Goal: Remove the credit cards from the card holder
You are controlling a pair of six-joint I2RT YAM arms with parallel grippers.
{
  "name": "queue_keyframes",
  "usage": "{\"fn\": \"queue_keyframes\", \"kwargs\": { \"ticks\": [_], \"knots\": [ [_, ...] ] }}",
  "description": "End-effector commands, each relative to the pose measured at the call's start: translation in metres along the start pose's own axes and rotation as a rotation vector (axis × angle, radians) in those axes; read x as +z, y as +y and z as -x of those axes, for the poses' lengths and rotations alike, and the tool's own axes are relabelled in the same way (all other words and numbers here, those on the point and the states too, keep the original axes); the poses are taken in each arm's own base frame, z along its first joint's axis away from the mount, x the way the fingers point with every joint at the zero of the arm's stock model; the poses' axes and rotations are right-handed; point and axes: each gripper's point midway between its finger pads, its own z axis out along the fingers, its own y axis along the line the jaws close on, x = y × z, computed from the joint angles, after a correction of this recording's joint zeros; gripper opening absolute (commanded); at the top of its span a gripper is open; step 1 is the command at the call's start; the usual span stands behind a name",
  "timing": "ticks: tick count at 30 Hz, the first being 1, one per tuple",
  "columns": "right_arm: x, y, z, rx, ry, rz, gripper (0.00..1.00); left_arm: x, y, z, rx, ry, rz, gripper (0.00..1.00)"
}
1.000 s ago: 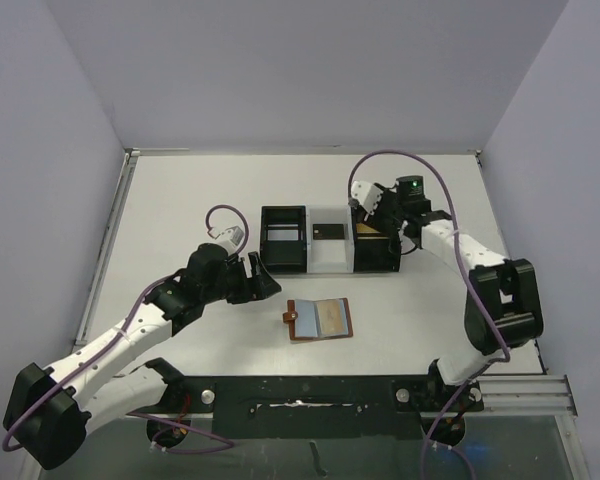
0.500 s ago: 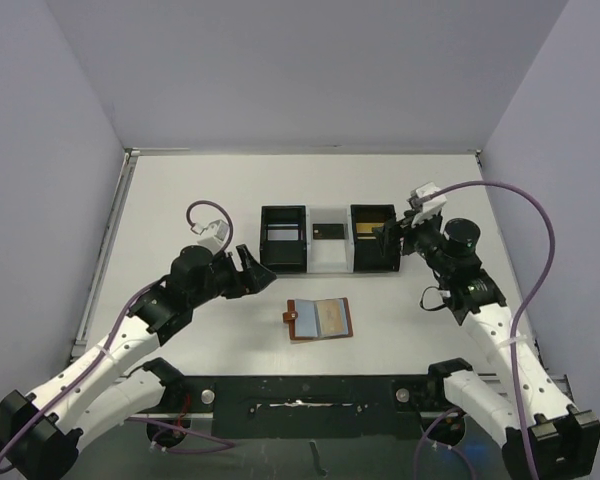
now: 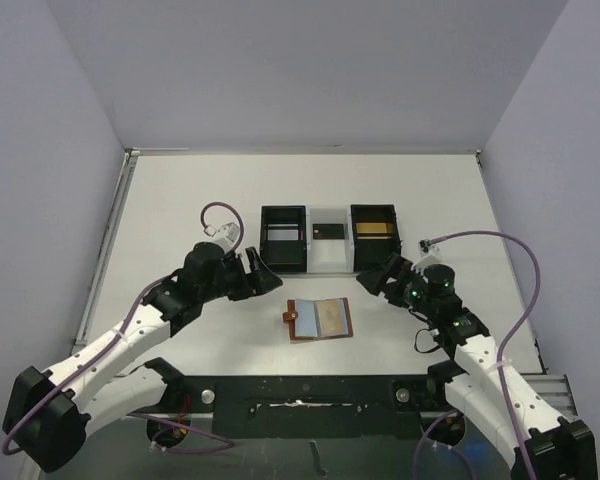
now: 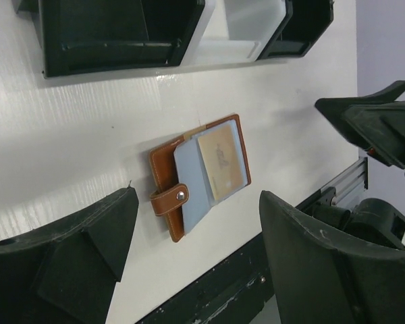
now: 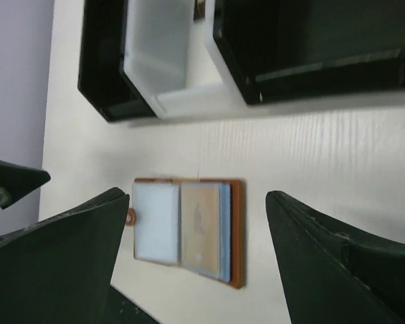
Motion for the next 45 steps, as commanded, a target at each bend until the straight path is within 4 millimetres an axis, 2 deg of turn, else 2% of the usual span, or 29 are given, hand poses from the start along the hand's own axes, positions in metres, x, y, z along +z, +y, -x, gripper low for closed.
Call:
{"fn": "queue_keyframes", "kwargs": {
  "ticks": [1, 5, 9, 16, 21, 30, 41, 45],
  "knots": [
    [0.006, 0.018, -0.026, 0.176, 0.066, -0.002, 0.81, 0.006, -0.003, -0.020, -0.026, 0.095, -0.058, 0.70],
    [0.010, 0.020, -0.056, 0.155, 0.145, -0.079, 0.74, 0.011, 0.006, -0.046, -0.037, 0.198, -0.060, 0.65],
    [0.017, 0.026, -0.074, 0.119, 0.202, -0.130, 0.63, 0.012, 0.003, -0.058, -0.018, 0.238, -0.061, 0.61],
    [0.033, 0.033, -0.103, 0.086, 0.308, -0.169, 0.48, 0.024, -0.001, -0.090, 0.031, 0.323, -0.036, 0.58],
    [0.037, 0.026, -0.106, 0.073, 0.321, -0.242, 0.46, 0.032, 0.010, -0.101, 0.047, 0.346, 0.018, 0.56],
    [0.037, 0.020, -0.113, 0.049, 0.363, -0.281, 0.45, 0.040, 0.006, -0.112, 0.058, 0.378, -0.004, 0.47],
    [0.039, 0.011, -0.122, 0.017, 0.411, -0.332, 0.43, 0.048, -0.004, -0.112, 0.066, 0.378, -0.032, 0.45],
    [0.040, 0.013, -0.122, 0.010, 0.419, -0.326, 0.38, 0.049, -0.008, -0.109, 0.085, 0.369, -0.044, 0.42]
  ]
}}
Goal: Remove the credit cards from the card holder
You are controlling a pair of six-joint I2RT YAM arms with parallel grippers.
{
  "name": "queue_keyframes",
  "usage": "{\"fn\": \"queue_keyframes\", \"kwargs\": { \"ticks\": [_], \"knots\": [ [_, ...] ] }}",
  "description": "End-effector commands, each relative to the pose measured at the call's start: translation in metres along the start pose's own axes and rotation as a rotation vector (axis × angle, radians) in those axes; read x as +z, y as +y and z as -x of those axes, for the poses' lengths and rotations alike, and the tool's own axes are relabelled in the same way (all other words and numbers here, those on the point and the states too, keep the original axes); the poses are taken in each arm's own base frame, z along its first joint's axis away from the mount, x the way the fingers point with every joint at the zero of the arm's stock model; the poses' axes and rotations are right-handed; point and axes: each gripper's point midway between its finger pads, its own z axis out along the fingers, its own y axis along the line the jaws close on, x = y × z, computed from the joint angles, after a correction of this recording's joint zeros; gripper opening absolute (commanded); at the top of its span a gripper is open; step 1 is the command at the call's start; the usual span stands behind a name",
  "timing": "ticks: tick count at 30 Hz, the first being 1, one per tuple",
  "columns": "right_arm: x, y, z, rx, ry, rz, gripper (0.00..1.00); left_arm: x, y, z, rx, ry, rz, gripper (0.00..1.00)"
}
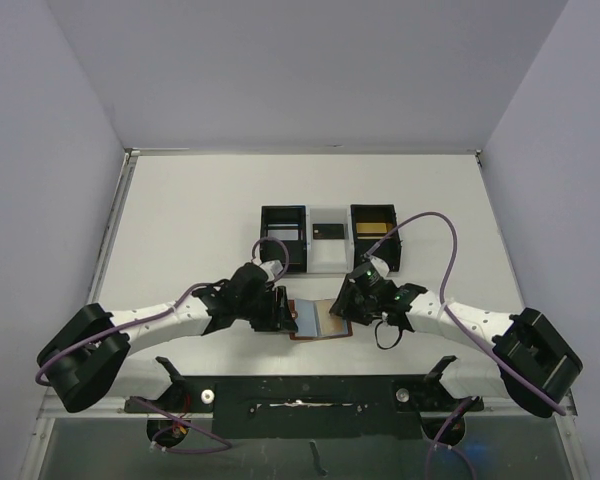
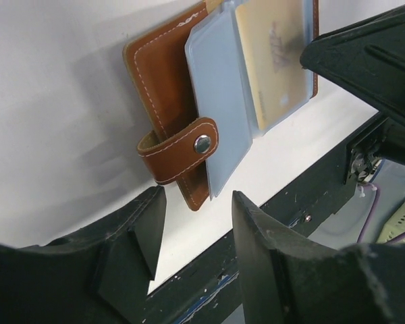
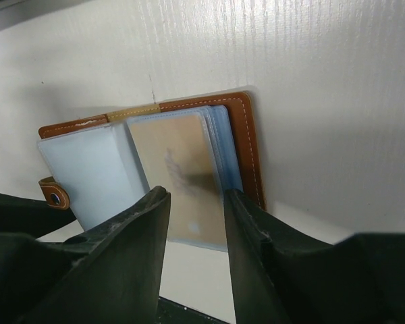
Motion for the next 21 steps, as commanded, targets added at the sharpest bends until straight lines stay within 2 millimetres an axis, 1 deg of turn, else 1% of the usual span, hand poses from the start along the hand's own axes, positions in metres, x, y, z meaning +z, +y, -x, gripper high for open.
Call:
{"fn": "queue_keyframes", "kwargs": {
  "ticks": [1, 5, 10, 13, 16, 21],
  "knots": [
    [-0.005, 0.018, 0.011, -0.027, -0.035, 0.036, 0.36, -0.003, -0.035, 0.025, 0.057, -0.069, -0.095, 0.40],
    [-0.008, 0.019, 0.013, -0.029, -0.039, 0.041, 0.32, 0.001, -0.030, 0.023, 0.059, -0.051, -0.075, 0.30],
    [-0.007, 0.021, 0.011, -0.042, -0.020, 0.041, 0.32, 0.008, -0.024, 0.015, 0.059, -0.010, -0.062, 0.24],
    [-0.006, 0.021, 0.010, -0.048, -0.013, 0.036, 0.32, 0.011, -0.023, 0.012, 0.063, 0.001, -0.058, 0.17],
    [-0.007, 0.023, 0.010, -0.052, -0.015, 0.042, 0.26, 0.012, -0.022, 0.011, 0.062, 0.004, -0.056, 0.09],
    [-0.010, 0.027, 0.010, -0.066, -0.008, 0.051, 0.17, 0.012, -0.023, 0.012, 0.063, 0.002, -0.058, 0.02]
  ]
}}
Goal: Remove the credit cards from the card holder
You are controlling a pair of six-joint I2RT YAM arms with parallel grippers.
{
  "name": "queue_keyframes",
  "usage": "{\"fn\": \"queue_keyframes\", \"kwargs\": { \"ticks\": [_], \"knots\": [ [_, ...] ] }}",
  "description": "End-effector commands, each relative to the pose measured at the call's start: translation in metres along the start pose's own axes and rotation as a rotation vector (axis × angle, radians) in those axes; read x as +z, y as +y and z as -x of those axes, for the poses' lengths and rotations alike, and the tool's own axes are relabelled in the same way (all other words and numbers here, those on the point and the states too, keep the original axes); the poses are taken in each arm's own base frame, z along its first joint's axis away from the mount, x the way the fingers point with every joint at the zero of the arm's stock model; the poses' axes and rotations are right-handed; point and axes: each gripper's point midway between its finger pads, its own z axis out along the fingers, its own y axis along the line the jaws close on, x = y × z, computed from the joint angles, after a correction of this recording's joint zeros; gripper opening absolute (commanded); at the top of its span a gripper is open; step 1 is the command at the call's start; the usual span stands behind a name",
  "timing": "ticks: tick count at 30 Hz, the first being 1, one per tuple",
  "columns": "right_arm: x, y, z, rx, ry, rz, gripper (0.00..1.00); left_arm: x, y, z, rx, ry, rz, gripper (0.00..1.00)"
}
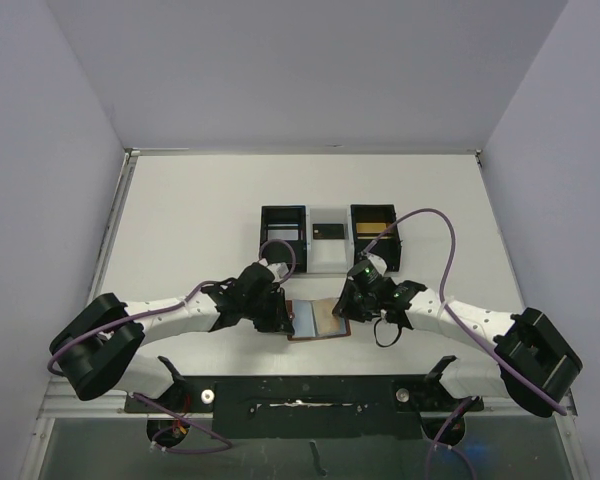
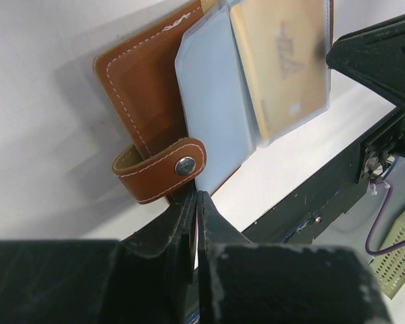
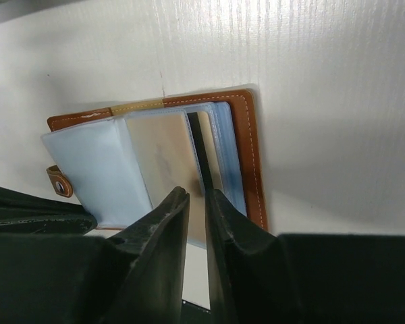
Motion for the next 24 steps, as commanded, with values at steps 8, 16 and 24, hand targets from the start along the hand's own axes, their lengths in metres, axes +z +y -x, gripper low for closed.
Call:
{"fn": "queue_keyframes", "kwargs": {
  "ticks": [8, 16, 24],
  "knots": [
    [-0.012, 0.034, 0.010, -0.044, -0.009, 0.103, 0.14, -0.002, -0.025, 0.017, 0.046, -0.043, -0.075, 0.00],
    [-0.016, 0.048, 0.008, -0.034, -0.001, 0.190, 0.13, -0.002, -0.028, 0.020, 0.050, -0.048, -0.079, 0.00],
    [-0.012, 0.048, 0.005, -0.034, 0.008, 0.197, 0.10, -0.003, -0.029, 0.021, 0.051, -0.052, -0.080, 0.00]
  ]
}}
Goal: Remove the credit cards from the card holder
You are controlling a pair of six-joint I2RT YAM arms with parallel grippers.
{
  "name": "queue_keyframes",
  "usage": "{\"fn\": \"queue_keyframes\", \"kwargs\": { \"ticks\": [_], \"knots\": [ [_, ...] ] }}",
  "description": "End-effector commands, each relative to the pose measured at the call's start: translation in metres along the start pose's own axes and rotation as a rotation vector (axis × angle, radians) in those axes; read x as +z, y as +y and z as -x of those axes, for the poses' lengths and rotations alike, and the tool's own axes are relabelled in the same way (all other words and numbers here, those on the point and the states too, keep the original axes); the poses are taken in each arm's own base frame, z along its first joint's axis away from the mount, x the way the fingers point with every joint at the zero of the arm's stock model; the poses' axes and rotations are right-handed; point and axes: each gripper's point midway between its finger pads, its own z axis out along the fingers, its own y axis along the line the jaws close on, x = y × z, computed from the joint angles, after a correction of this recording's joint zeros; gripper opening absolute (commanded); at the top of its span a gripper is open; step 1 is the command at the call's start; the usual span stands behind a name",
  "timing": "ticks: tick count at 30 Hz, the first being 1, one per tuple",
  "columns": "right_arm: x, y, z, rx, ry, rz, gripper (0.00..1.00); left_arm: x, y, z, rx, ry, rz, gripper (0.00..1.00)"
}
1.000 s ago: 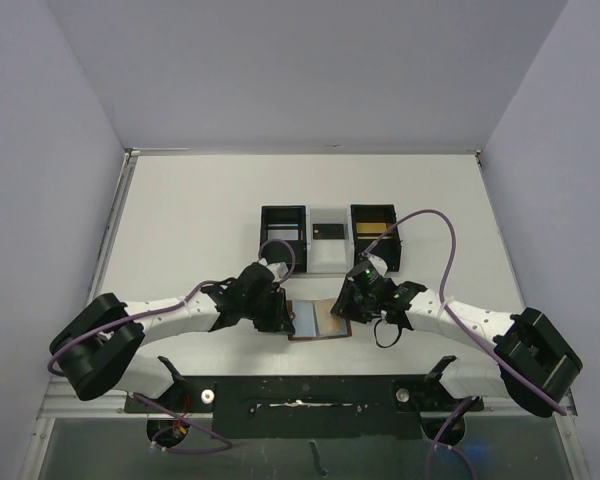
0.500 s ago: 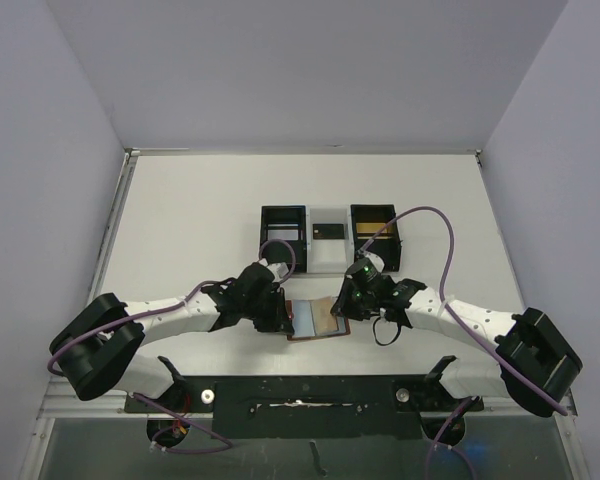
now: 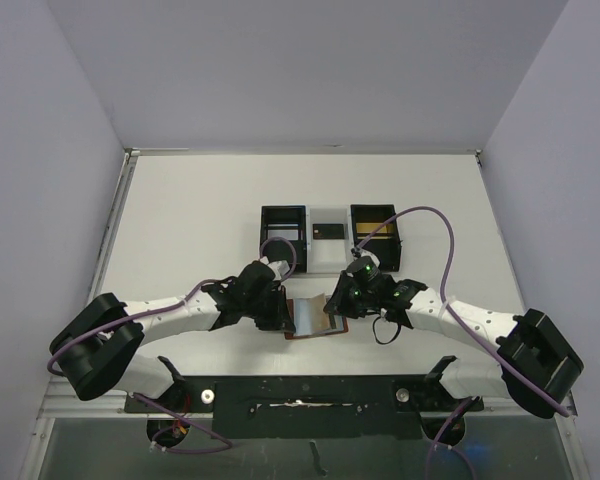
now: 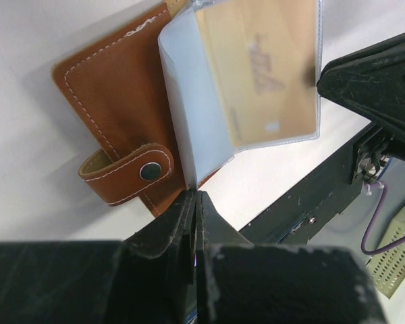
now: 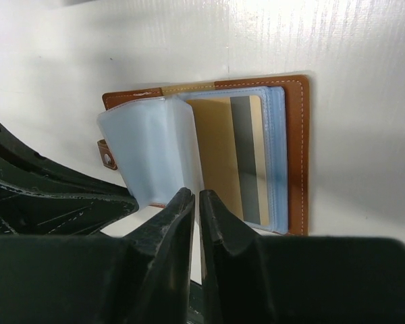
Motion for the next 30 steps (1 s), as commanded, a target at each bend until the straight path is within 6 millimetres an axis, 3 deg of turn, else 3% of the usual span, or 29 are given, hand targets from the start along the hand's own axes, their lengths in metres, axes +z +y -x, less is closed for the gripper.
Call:
{"fn": "queue_keyframes", "kwargs": {
  "ticks": [1, 30],
  "knots": [
    [-0.002, 0.017, 0.005, -0.012, -0.015, 0.067, 0.10, -0.002, -0.024, 0.018, 0.047, -0.047, -0.069, 0.00],
    [0.000, 0.035, 0.001, -0.051, 0.033, 0.139, 0.19, -0.002, -0.023, 0.019, 0.049, -0.051, -0.059, 0.00]
  ]
}}
